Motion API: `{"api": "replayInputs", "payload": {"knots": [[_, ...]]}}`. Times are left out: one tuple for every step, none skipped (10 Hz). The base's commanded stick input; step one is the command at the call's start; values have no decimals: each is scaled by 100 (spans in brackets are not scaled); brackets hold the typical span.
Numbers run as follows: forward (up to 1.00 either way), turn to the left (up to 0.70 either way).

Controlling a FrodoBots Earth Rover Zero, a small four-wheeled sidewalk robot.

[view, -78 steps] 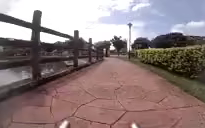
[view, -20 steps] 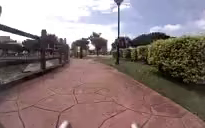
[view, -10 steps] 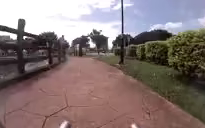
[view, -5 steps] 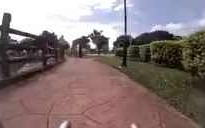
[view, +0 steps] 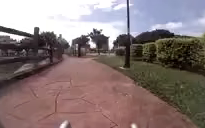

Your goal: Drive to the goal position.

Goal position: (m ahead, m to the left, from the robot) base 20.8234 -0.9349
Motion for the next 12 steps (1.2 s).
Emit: {"api": "replayInputs", "payload": {"knots": [[100,0],[100,0],[100,0],[100,1],[100,28],[100,39],[100,38],[100,33],[100,0],[100,0],[100,0],[100,0]]}}
